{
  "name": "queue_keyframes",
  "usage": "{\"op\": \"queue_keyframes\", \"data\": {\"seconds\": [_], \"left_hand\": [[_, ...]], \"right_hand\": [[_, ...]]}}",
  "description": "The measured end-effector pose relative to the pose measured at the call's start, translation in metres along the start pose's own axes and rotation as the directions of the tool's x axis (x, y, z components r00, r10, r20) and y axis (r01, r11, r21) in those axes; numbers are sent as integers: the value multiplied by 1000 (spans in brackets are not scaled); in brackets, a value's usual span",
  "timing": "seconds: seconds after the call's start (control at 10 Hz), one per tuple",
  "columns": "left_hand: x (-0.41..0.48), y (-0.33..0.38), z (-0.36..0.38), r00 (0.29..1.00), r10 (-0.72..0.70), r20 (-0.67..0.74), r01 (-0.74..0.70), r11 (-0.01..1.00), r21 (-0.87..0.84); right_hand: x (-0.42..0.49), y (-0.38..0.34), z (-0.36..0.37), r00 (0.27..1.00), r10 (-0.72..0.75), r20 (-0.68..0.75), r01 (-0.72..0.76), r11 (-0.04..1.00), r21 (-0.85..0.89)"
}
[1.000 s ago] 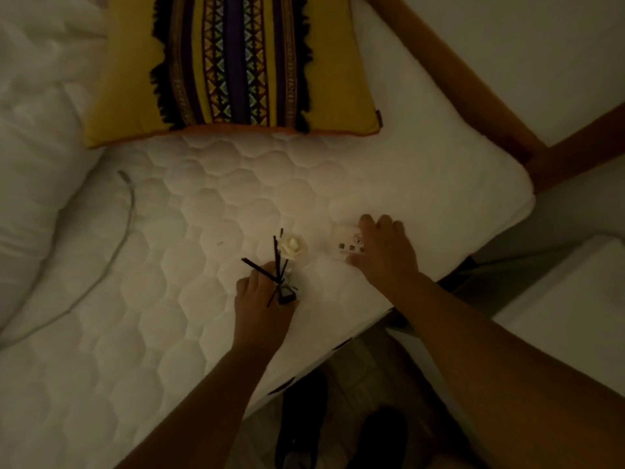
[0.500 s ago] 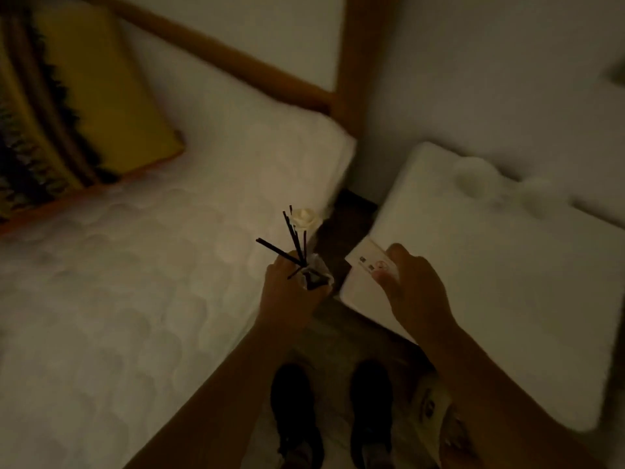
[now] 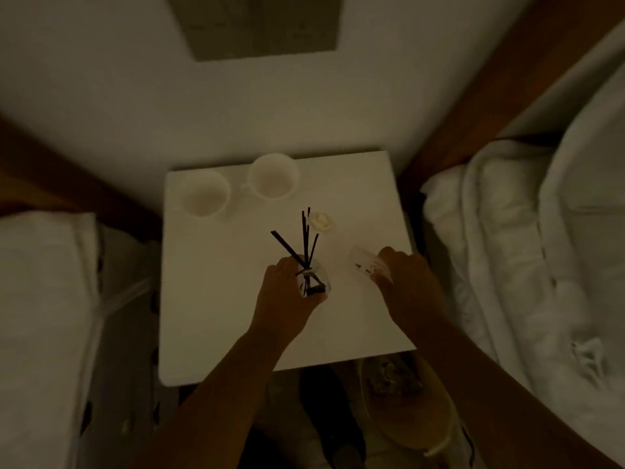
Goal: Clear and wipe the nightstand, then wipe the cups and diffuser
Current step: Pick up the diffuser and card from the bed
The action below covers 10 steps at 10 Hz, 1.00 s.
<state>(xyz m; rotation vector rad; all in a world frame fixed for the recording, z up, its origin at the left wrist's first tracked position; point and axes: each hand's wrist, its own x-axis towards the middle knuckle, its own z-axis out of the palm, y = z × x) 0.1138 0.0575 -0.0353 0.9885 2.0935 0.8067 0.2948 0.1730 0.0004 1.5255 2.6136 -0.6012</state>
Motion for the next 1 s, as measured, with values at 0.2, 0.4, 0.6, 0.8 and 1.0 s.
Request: {"op": "queue_keyframes", "data": {"seconds": [0.2,0.4,0.6,0.8,1.0], "left_hand": [[46,29,25,999,35,2,-36,999,26],[96,44,26,998,38,-50,-38,999,-3],[131,53,28,973,203,-109,-197,978,65],[142,65,26,932,276,-237,-267,961,67],[105,59,27,988,43,-147,-40,999,28]], "right_hand": [[32,24,-2,999,0,-40,4,996,91],[81,33,-8,987,-74,-143,75,997,3],[126,34,-15,980,-103,-168,98,995,-37],[140,28,-13,971,-129,-202,124,992,-36],[118,22,-19,972,-16,-234,35,996,77]]}}
